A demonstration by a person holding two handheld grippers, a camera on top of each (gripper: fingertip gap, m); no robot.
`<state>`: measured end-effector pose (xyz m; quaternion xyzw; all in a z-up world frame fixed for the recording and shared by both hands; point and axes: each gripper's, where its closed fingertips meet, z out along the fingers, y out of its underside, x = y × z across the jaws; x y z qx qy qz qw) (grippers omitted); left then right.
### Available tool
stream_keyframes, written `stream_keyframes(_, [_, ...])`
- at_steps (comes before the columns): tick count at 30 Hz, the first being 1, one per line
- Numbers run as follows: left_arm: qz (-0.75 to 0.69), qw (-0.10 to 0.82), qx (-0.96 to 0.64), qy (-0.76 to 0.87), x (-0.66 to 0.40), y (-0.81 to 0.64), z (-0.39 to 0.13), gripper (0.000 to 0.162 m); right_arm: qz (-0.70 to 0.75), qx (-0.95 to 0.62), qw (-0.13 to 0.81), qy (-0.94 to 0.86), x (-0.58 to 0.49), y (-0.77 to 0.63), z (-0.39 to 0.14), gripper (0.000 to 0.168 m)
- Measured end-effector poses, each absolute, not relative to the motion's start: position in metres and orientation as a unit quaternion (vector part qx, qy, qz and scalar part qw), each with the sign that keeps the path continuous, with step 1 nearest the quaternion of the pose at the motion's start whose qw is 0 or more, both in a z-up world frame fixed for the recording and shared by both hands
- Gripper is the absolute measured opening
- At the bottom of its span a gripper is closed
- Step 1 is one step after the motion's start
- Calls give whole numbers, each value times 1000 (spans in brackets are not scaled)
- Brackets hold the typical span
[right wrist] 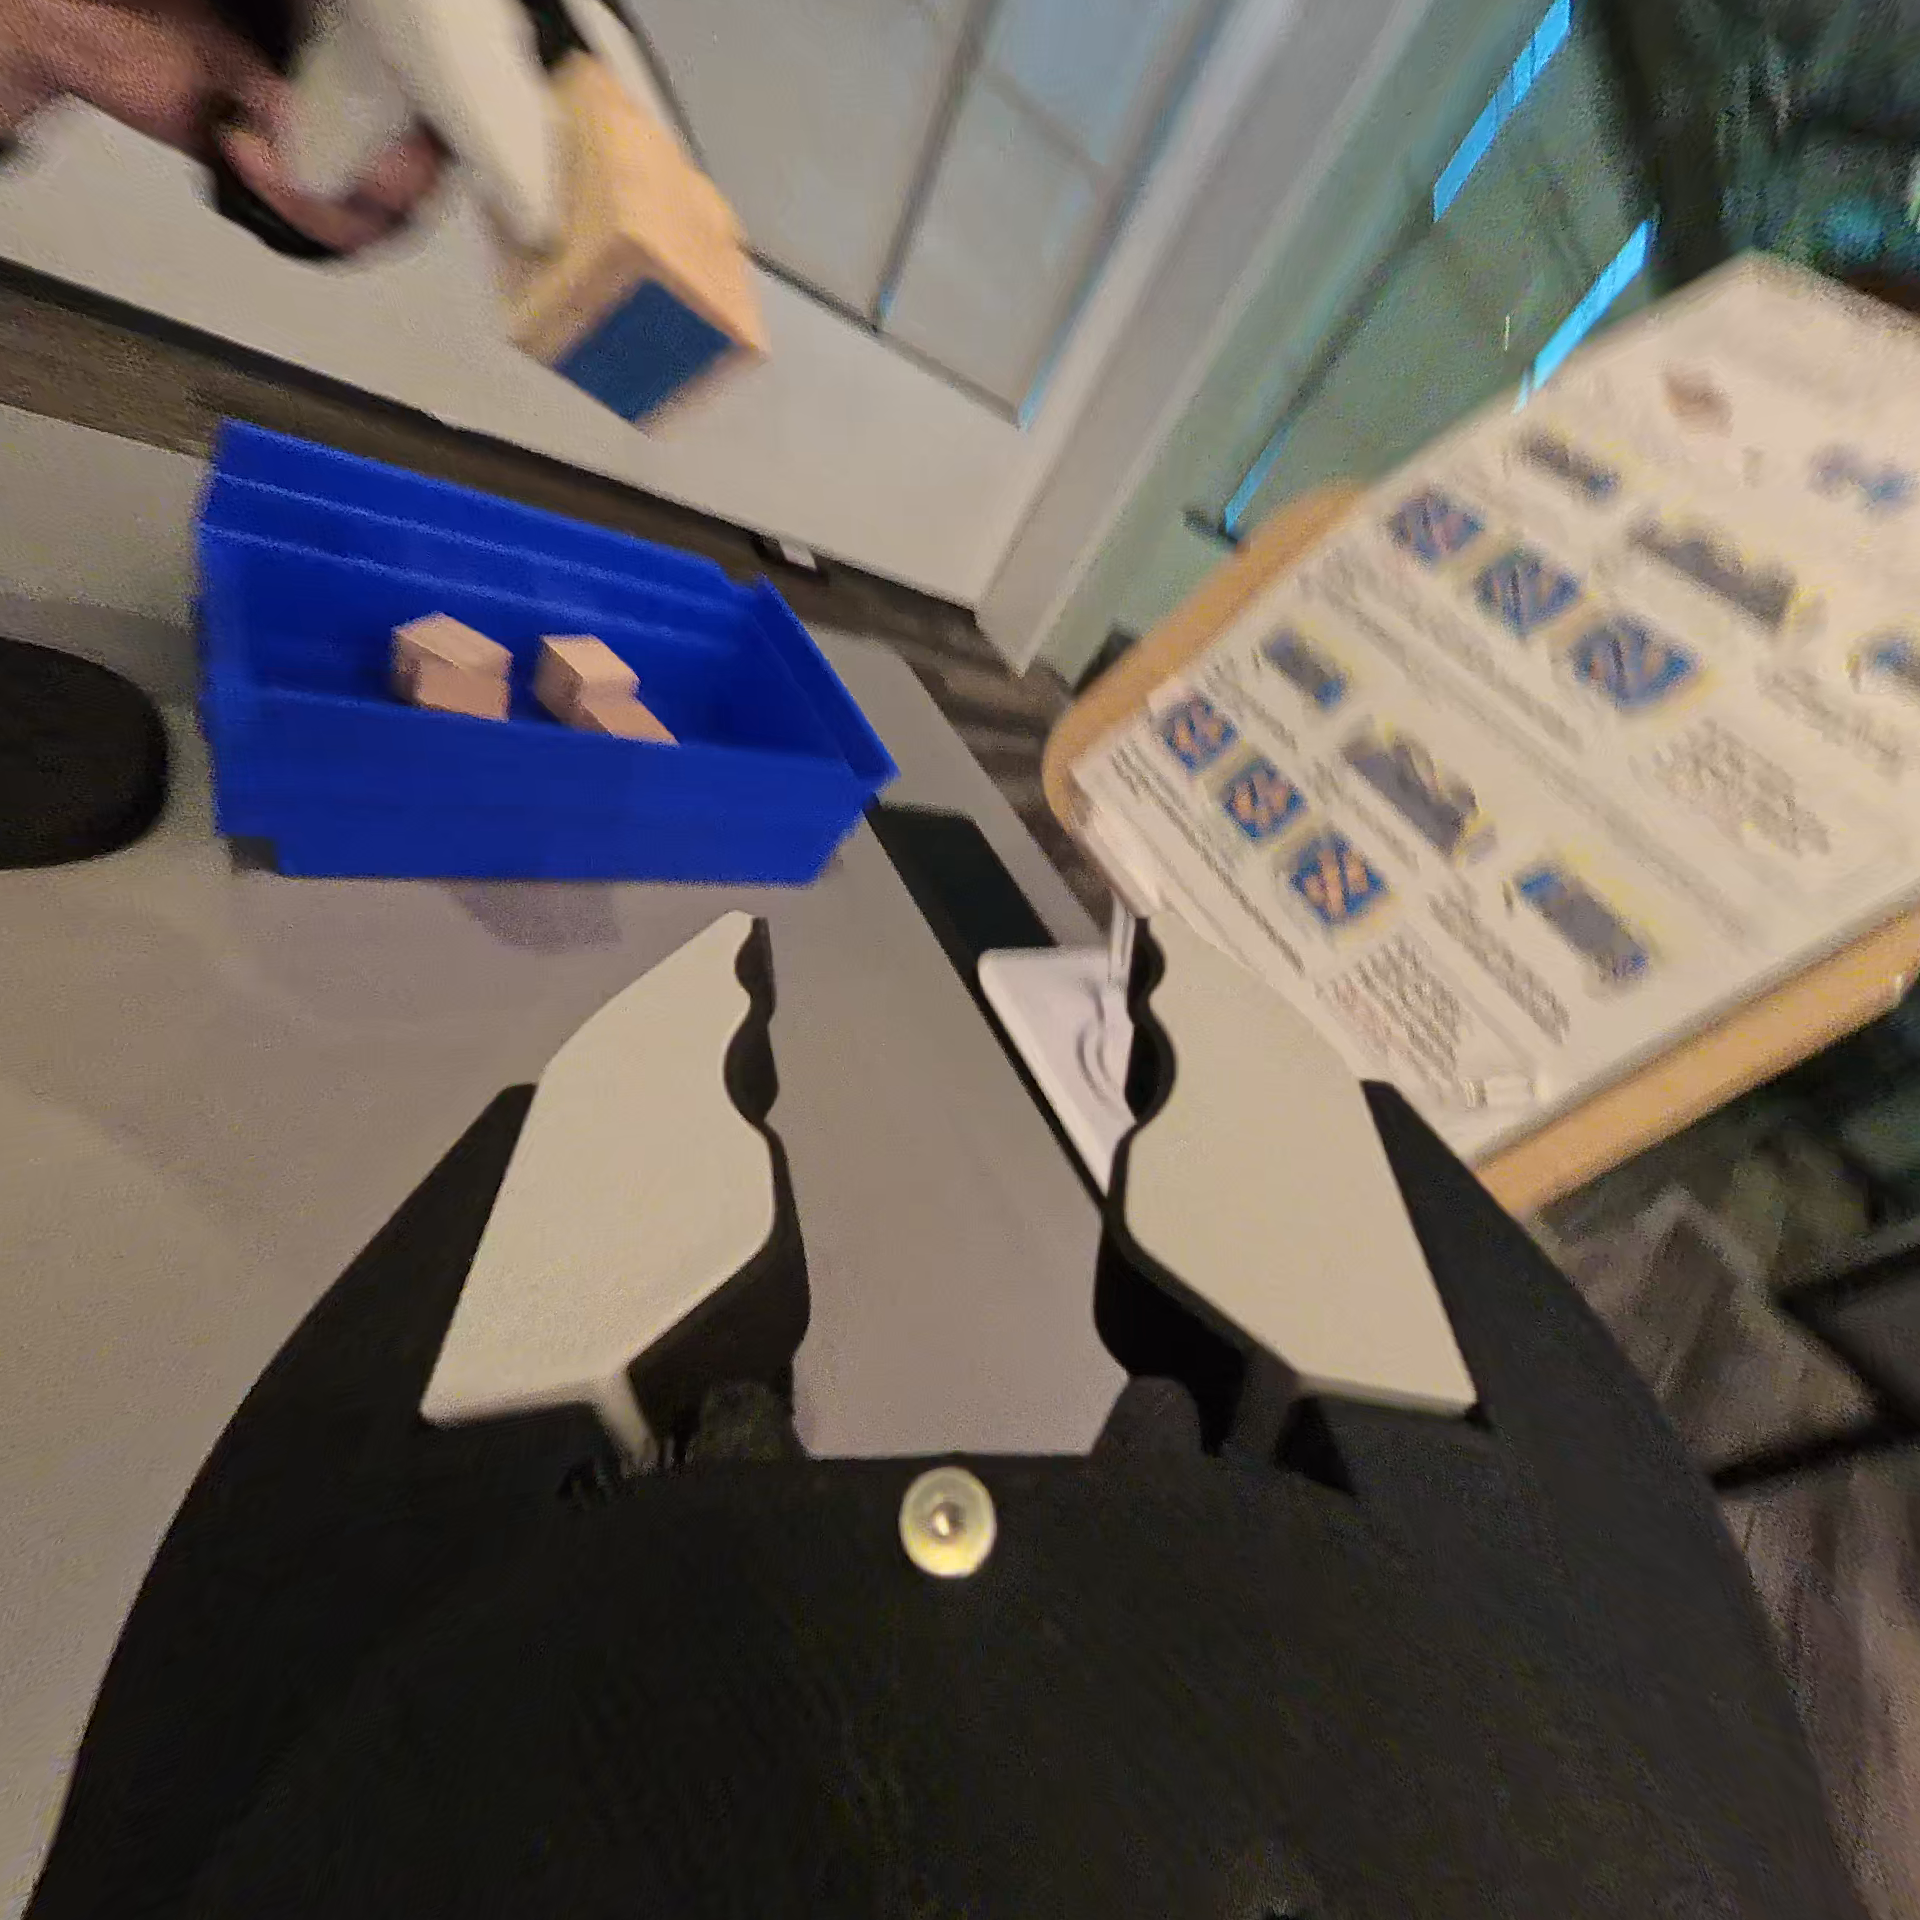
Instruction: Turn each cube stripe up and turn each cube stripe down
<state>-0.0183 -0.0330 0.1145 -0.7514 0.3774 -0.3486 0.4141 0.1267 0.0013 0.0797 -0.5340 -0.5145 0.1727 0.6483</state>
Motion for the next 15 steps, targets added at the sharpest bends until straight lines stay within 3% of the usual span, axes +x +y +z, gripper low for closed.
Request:
stream_keyframes(8, [-548, 322, -661, 400, 79, -62, 117, 45, 111, -381, 770, -499, 100, -64, 119, 66])
stream_keyframes(15, [-617, 256, -629, 397, 101, -65, 100, 45, 74, -391, 760, -515, 94, -55, 105, 65])
